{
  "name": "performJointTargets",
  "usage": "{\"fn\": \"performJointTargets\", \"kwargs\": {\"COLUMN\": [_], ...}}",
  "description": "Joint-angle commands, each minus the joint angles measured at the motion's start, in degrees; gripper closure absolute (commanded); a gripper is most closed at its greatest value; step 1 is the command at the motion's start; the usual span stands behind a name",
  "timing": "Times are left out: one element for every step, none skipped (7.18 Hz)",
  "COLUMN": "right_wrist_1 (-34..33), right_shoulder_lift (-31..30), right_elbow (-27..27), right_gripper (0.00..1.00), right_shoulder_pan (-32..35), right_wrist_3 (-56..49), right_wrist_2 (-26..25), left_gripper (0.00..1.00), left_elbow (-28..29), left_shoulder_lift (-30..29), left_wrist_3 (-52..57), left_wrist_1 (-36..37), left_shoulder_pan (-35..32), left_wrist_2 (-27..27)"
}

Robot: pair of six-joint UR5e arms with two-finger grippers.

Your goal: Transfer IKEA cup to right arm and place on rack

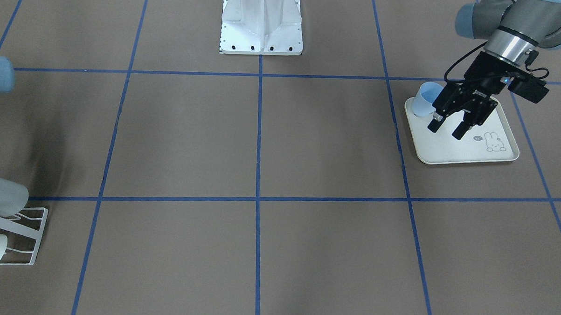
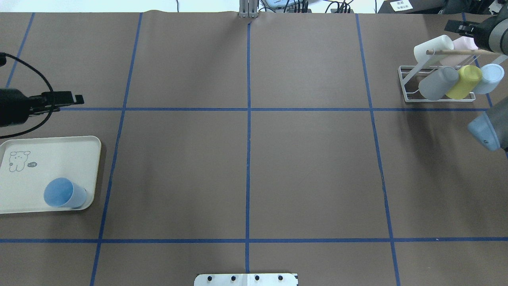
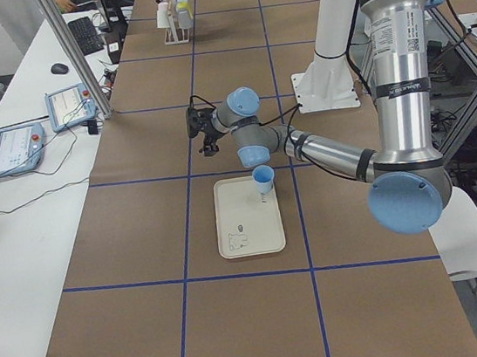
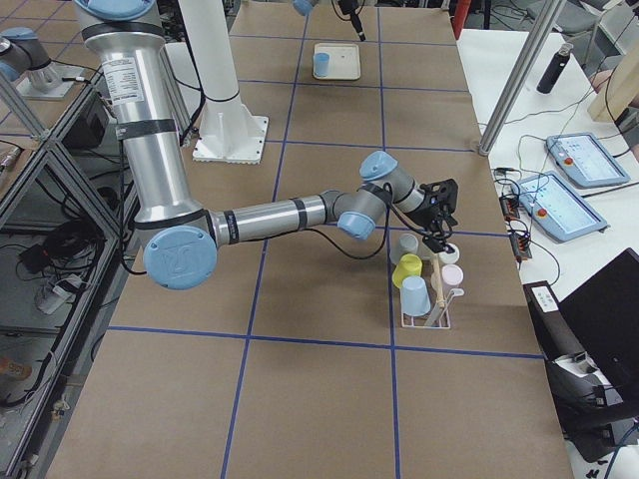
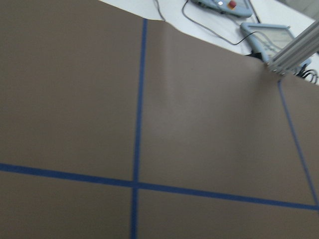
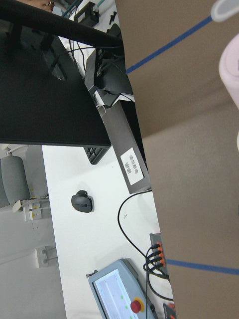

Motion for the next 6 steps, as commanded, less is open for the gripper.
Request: {"fn": "performJointTargets", "kwargs": {"right_wrist_1": [-0.1,-0.1,-0.1,0.0,0.0,0.1], "right_shoulder_lift": [-1.0,-3.2,-5.9,-7.3,-7.8,-8.0], "right_elbow": [5.2,8.4,12.6,14.0,14.5,14.8], "right_gripper": [0.02,0.02,0.02,0.02,0.02,0.02], "right_shoulder_pan": [-1.3,-1.3,-1.3,-1.2,-1.2,-1.2], "right_wrist_3": [6.4,7.1,7.1,7.1,7.6,8.8], "right_wrist_2": [4.7,7.9,12.1,15.2,16.6,17.2], "left_gripper": [0.10,0.10,0.10,0.10,0.10,0.10], "left_elbow": [-0.6,-0.5,-0.5,0.1,0.5,0.7], "left_shoulder_lift": [7.2,8.3,8.9,8.9,8.8,8.7], "left_wrist_3": [3.2,3.2,2.9,2.8,2.1,1.9], "left_wrist_1": [0.9,0.9,0.9,1.0,1.5,2.3], "left_shoulder_pan": [0.5,0.6,1.2,2.8,6.2,8.7], "left_wrist_2": [-5.1,-9.8,-14.0,-14.9,-15.0,-15.0]}}
